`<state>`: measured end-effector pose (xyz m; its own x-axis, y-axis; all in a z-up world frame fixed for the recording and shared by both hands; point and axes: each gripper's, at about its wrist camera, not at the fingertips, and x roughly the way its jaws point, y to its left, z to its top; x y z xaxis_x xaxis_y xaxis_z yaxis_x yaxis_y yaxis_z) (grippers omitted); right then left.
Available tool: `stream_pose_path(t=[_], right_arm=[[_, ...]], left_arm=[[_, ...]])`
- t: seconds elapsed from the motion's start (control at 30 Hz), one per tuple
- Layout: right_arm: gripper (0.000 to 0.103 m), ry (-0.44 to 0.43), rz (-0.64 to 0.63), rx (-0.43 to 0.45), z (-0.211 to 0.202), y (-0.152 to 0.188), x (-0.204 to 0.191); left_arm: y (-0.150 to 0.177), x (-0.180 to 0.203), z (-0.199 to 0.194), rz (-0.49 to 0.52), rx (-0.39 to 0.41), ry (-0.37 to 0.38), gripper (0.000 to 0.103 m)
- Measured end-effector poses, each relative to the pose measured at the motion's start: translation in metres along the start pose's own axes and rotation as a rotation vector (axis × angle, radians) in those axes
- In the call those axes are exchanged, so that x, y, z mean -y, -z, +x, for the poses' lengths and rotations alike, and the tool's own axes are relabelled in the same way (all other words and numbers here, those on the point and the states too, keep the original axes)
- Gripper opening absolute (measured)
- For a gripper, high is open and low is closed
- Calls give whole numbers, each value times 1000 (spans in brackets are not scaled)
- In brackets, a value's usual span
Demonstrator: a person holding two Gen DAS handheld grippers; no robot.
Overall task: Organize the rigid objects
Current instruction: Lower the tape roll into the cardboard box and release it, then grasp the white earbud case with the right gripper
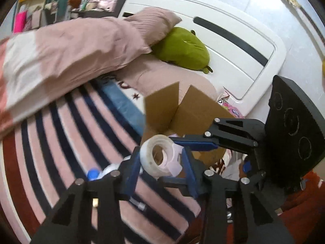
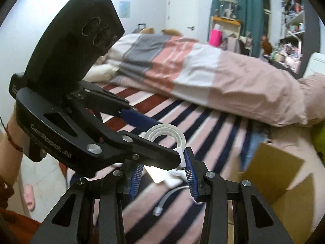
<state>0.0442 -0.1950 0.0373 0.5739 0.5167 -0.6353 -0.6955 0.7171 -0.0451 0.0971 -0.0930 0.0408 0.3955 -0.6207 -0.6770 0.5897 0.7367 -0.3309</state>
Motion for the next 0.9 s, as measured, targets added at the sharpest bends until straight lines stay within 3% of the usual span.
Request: stream_pose_path(t=[0.23, 0.47, 0.5, 0.53, 0.6, 0.67, 0.9], right_arm=[[34, 96, 146, -95, -12, 15, 77], [34, 131, 242, -280, 4, 35, 129], [34, 135, 247, -305, 7, 36, 132], [35, 141, 245, -315, 8, 37, 132], [42, 160, 232, -347, 12, 37, 131], [60, 165, 219, -344, 12, 39, 127], [60, 101, 147, -291, 7, 17, 87]], left_arm=[[-58, 36, 89, 45, -167, 37, 33], [-72, 44, 142, 26, -279, 43, 33], [-71, 43, 143, 26, -283, 31, 38], [-71, 42, 143, 22, -281, 2, 56], [-70, 38, 135, 6, -247, -51, 79], [-68, 34, 122, -7, -222, -37, 79], [-49, 10, 40, -28, -104, -131, 79]])
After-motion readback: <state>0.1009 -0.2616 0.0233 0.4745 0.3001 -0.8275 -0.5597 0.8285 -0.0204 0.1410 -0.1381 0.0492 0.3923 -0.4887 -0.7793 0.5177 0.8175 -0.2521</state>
